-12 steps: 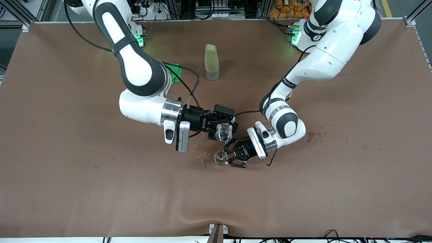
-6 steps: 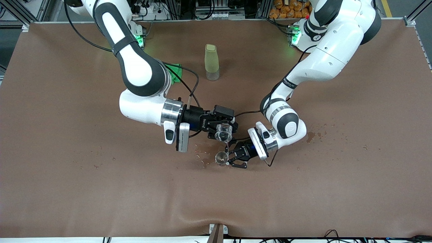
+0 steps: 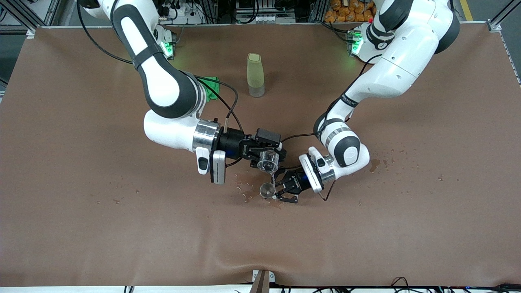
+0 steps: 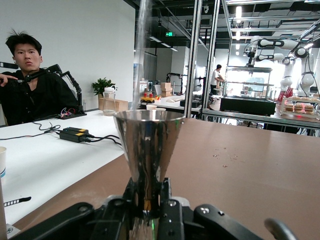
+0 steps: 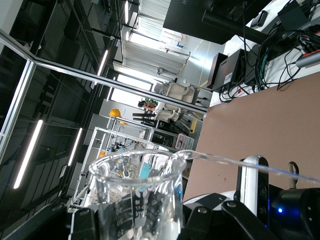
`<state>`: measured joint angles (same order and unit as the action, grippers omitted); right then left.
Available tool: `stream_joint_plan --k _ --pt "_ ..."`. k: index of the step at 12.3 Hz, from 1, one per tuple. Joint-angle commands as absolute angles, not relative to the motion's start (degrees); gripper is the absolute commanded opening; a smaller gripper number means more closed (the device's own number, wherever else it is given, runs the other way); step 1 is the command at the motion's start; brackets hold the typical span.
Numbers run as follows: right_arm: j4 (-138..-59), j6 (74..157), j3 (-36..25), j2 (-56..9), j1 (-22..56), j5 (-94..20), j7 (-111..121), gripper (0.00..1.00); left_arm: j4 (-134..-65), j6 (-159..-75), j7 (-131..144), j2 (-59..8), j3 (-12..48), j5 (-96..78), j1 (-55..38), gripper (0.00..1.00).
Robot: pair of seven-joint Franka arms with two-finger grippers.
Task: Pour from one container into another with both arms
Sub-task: 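Tilt the jigger with the left gripper over the beaker's rim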
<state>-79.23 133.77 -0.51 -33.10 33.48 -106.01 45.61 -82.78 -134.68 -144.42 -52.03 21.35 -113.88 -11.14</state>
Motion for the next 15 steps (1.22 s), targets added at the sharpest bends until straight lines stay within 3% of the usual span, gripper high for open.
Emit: stream_joint_plan --k 1,15 --pt "-81.1 133.6 -0.6 -31.4 33.3 -108.7 45.5 0.00 -82.0 -135.3 -144.8 -52.3 21.4 -114.6 -11.3 0.00" --pt "-81.2 132.2 -0.6 -31.6 32.1 -112.4 44.2 0.00 -82.2 -135.3 -145.3 -52.3 21.4 -114.9 -10.9 0.00"
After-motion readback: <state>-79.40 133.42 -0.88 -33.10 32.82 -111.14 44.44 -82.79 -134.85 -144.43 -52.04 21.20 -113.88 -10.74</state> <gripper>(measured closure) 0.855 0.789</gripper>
